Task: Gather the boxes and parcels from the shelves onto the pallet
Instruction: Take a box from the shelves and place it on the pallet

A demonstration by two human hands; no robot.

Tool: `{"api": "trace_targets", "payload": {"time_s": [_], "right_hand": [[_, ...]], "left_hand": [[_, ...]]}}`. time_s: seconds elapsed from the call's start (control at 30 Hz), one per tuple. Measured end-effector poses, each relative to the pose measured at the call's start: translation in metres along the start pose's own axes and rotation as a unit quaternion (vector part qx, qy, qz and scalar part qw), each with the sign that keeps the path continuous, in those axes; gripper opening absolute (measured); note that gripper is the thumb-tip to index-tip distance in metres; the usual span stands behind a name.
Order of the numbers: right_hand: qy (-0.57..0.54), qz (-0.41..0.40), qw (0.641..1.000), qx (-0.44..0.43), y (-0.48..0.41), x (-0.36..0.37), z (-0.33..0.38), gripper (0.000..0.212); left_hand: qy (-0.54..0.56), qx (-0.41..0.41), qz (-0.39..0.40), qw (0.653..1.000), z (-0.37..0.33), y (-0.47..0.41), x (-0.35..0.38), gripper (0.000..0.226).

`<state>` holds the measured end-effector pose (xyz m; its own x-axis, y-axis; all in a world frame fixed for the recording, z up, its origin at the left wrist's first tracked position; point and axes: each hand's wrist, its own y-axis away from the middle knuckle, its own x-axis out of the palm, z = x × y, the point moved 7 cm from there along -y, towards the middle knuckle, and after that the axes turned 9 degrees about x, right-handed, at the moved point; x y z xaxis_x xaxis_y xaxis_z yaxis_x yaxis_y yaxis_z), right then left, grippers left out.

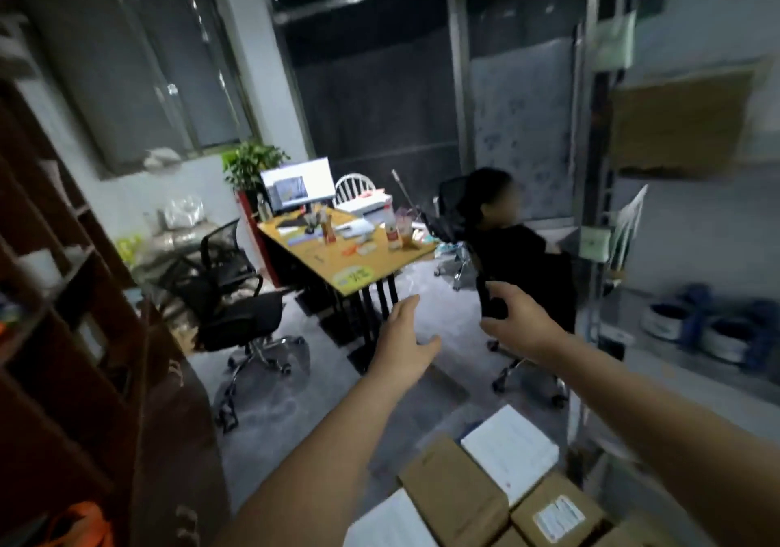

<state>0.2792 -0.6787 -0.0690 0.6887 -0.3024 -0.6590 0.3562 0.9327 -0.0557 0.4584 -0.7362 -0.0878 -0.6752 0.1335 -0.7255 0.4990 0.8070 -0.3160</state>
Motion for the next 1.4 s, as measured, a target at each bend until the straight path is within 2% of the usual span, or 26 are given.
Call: {"api": "trace_targets", "payload": {"time_s": [0.07, 0.17, 0.3, 0.37, 0.57, 0.67, 1.0, 1.1, 1.27, 1.4], "right_hand": [[0.007, -0.037, 0.999, 0.005, 0.010, -0.046, 0.022, 0.060], [0.034, -0.076, 0.996, 0.014, 0.032, -0.096, 0.040, 0.069], [0.073, -0.125, 0.989, 0.038, 0.067, -0.150, 0.047, 0.060], [0.106, -0.153, 0.981, 0.054, 0.091, -0.177, 0.045, 0.063], [0.158, -0.260, 0.941, 0.151, 0.187, -0.256, 0.015, 0.071], [0.194, -0.287, 0.914, 0.211, 0.243, -0.289, -0.005, 0.072], [0.176, -0.412, 0.839, 0.308, 0.451, -0.408, -0.074, 0.069], [0.157, -0.443, 0.816, 0.336, 0.527, -0.448, -0.108, 0.067], [0.130, -0.484, 0.769, 0.397, 0.678, -0.507, -0.164, 0.069], [0.141, -0.495, 0.718, 0.468, 0.798, -0.540, -0.209, 0.072]], "left_hand": [[0.002, 0.046, -0.003, 0.999, -0.044, -0.020, -0.021, 0.070], [-0.007, 0.124, 0.004, 0.992, -0.100, -0.040, -0.037, 0.070], [-0.002, 0.193, 0.019, 0.981, -0.162, -0.053, -0.036, 0.074], [0.016, 0.225, 0.035, 0.974, -0.197, -0.054, -0.027, 0.072], [0.057, 0.301, 0.150, 0.940, -0.295, -0.017, 0.039, 0.076], [0.079, 0.350, 0.180, 0.916, -0.351, 0.016, 0.068, 0.077], [0.124, 0.485, 0.216, 0.838, -0.557, 0.152, 0.136, 0.069], [0.137, 0.514, 0.232, 0.815, -0.627, 0.202, 0.171, 0.068], [0.193, 0.550, 0.298, 0.756, -0.753, 0.306, 0.240, 0.068], [0.236, 0.574, 0.322, 0.715, -0.841, 0.403, 0.288, 0.069]]}}
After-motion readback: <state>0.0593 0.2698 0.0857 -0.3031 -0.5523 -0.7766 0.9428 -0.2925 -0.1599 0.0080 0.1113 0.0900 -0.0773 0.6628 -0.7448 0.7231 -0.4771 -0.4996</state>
